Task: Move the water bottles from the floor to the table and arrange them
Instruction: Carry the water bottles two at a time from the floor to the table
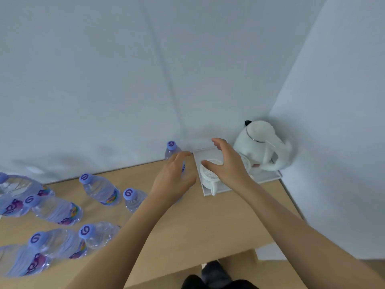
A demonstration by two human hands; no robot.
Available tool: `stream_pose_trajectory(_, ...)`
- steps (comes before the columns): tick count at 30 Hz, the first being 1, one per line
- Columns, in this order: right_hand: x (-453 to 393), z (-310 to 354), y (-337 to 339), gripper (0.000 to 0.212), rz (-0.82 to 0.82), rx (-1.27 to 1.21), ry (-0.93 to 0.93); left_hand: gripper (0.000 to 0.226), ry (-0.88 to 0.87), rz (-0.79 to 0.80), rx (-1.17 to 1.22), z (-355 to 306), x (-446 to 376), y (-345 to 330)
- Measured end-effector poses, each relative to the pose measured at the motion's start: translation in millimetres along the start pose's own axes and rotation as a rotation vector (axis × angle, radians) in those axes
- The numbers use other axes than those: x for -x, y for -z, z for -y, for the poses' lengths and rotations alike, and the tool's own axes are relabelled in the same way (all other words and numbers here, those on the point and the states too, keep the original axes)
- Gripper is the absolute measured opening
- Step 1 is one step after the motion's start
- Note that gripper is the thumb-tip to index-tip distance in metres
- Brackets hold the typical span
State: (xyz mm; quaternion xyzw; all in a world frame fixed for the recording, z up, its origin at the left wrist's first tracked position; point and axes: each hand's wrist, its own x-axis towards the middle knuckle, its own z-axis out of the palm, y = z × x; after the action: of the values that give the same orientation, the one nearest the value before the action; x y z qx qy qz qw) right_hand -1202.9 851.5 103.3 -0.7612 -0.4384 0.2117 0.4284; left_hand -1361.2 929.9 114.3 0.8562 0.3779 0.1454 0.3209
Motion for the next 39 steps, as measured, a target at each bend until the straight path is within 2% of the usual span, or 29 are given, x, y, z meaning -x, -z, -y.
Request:
stream_pose_trajectory(12,206,-35,36,0.058,-0.446,-0.012,-0.361,0.062,-0.370,0.430,0.010,-37,80,-66)
stream_pose_trajectory(23,371,-67,92,0.063,-0.751,0.022,-0.642,0.064,-0.624,0.750,-0.005,-136,162,-159)
stream_pose_trajectory(31,477,-107,166,0.062,-0.884,-0.028,-0.750,0.062,-0.691,0.892,-0.015,-234,226,-244)
stream_pose_trajectory(39,554,-147,241,0.060,-0.941,-0.006,-0.799,0.063,-0.703,0.941,-0.012,-319,275,-317)
